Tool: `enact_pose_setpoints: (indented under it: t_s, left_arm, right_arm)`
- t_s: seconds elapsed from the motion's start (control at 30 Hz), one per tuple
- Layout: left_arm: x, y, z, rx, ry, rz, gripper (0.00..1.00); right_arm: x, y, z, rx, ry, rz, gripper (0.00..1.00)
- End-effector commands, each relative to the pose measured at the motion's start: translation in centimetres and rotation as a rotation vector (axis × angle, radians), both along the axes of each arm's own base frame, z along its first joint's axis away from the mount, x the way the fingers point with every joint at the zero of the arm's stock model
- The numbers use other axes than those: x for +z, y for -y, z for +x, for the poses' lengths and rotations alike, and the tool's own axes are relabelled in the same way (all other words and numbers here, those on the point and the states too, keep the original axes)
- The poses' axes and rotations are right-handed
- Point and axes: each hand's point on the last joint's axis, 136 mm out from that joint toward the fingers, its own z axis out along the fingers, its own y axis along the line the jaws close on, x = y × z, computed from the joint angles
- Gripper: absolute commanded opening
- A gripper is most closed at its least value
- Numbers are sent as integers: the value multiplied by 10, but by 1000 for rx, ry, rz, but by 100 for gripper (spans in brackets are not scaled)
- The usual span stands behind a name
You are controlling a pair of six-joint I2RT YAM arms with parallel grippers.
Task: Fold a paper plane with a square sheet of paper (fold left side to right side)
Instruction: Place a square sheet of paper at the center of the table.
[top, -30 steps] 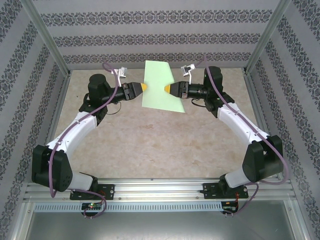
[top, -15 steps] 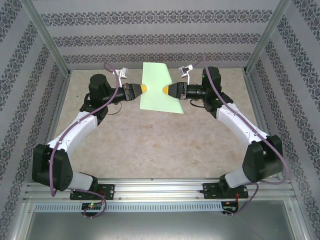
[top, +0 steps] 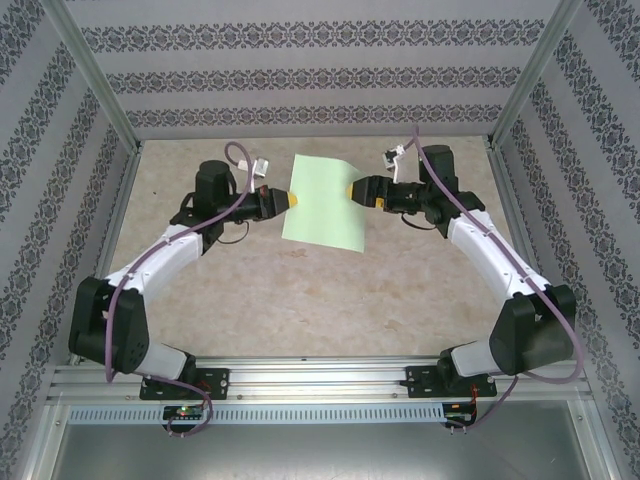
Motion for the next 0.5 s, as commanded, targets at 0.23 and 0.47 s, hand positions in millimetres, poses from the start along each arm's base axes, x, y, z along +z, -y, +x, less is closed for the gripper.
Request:
enact_pose_setpoints:
  t_s: [0.23,0.47]
  left_arm:
    - [-149,-17,-3,126,-255,261,0]
    - [-175,-24,-5,150,-292,315,0]
  right_arm:
    - [-84,19,-5,-110,-143,-200,73]
    - [-135,-20,-9,-73,-257,-199,60]
